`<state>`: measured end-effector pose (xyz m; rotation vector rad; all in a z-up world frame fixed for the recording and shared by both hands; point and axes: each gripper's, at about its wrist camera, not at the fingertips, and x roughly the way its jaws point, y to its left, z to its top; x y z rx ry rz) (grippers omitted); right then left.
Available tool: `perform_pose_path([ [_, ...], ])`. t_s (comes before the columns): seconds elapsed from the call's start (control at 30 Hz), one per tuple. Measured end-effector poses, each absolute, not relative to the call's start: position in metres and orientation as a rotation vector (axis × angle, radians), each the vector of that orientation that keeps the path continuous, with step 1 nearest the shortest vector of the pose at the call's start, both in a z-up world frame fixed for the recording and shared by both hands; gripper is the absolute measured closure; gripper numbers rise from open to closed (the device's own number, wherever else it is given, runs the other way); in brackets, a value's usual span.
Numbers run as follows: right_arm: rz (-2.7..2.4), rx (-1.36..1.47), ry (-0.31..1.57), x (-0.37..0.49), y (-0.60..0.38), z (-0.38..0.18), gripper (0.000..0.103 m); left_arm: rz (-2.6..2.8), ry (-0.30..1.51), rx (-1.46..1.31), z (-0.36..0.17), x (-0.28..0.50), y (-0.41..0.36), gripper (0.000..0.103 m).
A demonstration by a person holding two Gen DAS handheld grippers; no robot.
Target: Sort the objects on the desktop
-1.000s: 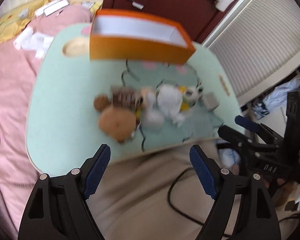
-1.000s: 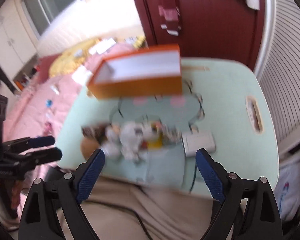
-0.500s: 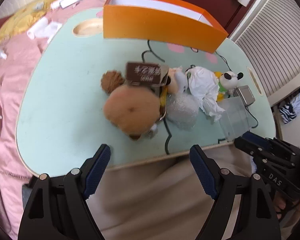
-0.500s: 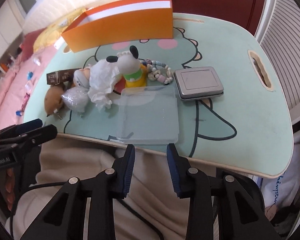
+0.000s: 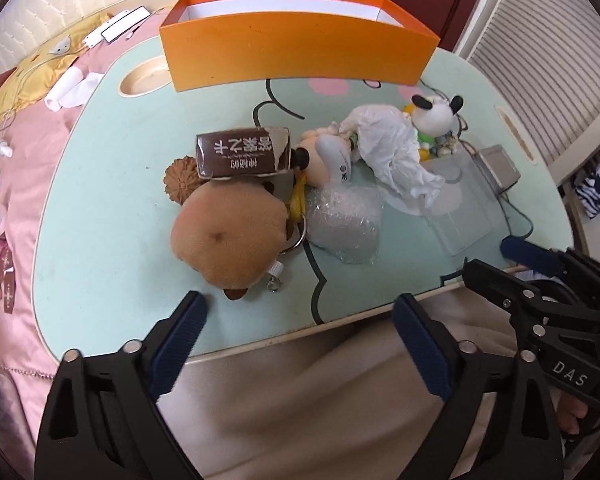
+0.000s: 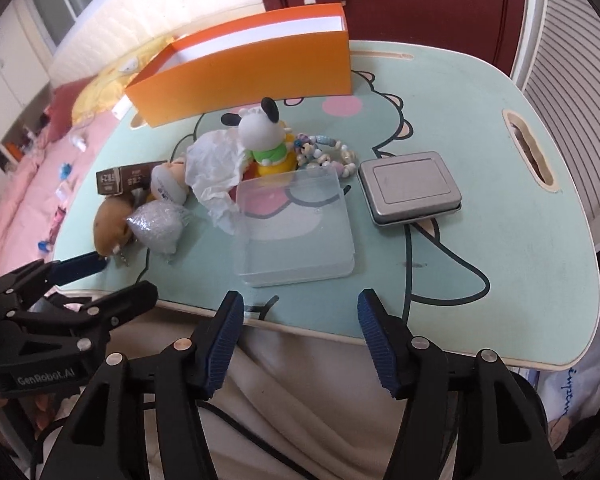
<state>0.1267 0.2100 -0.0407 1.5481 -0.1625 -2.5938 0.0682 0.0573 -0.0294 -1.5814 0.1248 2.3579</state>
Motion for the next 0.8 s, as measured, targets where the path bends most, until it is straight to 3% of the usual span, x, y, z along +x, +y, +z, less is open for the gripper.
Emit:
perform_pose_path([
  [0.13, -2.589, 1.552, -0.156, 0.126, 0.208, -0.042, 0.039, 2.406, 0.168, -1.605, -0.034, 0.064, 0.054, 0.001],
  [0.27, -2.585, 1.556, -0.149, 0.125, 0.207, -0.043, 0.022, 2.438, 0.183, -1.610, -0.035, 0.061, 0.050, 0.000],
  [0.8, -2.560, 1.553, -0.177, 0.122, 0.205, -0.045, 0.017, 2.439, 0.195, -1.588, -0.038, 0.059, 0.047, 0.000],
])
